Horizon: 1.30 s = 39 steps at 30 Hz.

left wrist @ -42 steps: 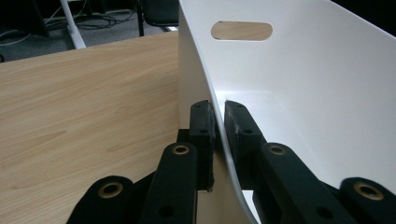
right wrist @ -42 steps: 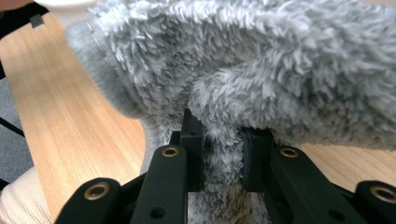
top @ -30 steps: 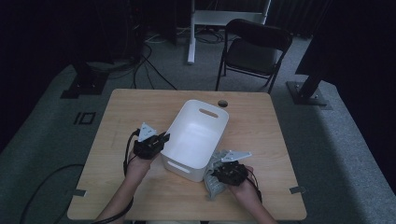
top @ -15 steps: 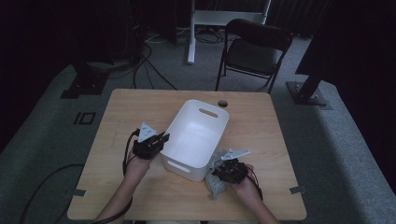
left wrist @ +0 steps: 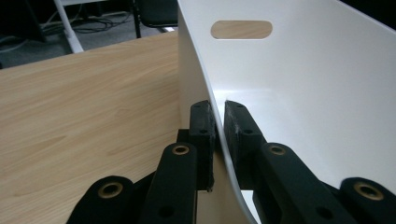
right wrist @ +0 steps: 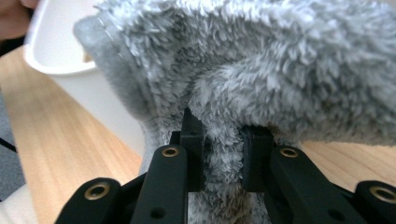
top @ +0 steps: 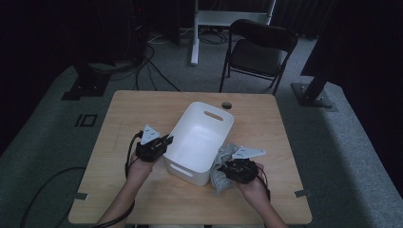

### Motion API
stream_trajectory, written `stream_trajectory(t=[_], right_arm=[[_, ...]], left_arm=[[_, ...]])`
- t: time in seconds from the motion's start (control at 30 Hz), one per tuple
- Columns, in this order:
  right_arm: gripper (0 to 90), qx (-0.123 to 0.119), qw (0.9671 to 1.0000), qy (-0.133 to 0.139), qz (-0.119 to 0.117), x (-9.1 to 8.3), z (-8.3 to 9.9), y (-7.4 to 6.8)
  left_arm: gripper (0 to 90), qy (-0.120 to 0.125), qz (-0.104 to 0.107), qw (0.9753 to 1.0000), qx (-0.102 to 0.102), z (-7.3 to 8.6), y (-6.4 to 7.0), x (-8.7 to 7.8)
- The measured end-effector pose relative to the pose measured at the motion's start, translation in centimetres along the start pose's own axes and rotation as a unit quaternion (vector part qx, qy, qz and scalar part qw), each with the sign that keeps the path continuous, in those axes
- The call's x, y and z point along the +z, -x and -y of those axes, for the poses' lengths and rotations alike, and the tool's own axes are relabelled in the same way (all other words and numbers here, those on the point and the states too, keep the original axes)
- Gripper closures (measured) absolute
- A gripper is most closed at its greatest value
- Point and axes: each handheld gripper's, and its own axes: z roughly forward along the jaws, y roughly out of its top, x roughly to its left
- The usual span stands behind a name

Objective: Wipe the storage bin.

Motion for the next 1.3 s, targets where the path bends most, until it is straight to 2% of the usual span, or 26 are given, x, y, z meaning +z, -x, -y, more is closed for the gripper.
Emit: stream_trajectory(t=[0.1, 0.37, 0.73, 0.83, 0.97, 1.1, 1.17, 1.3], right_arm=[[75.2, 0.004, 0.9999, -0.011, 0.002, 0.6, 0.3, 0.3], [75.2, 0.022, 0.9992, -0.033, 0.005, 1.9, 1.0, 1.2], [75.2, 0.036, 0.9963, -0.077, 0.014, 4.1, 2.5, 2.4], [75.2, 0.041, 0.9958, -0.082, 0.01, 4.4, 2.6, 2.7], [75.3, 0.033, 0.9957, -0.086, 0.011, 4.1, 2.4, 2.7], [75.3, 0.033, 0.9971, -0.069, 0.008, 2.8, 1.8, 2.8], [75.3, 0.031, 0.9983, -0.049, 0.007, 1.8, 1.2, 2.7], [75.3, 0.023, 0.9997, 0.006, 0.004, -1.0, -0.3, 2.2]], left_arm=[[81.9, 0.0, 0.005, 1.0, -0.001, 0.0, -0.1, 0.0], [81.8, -0.001, 0.003, 1.0, 0.0, 0.0, 0.0, 0.0], [81.6, -0.002, 0.003, 1.0, 0.001, 0.0, 0.0, 0.0], [81.2, -0.003, -0.001, 1.0, 0.001, 0.0, 0.0, 0.0], [81.5, -0.001, -0.015, 0.9999, -0.005, 0.0, 0.1, 0.0], [81.6, 0.0, -0.016, 0.9998, -0.007, 0.0, 0.1, 0.0], [81.7, 0.001, -0.015, 0.9999, -0.006, 0.0, 0.2, 0.0], [81.7, 0.002, -0.011, 0.9999, -0.006, 0.0, 0.2, 0.1]])
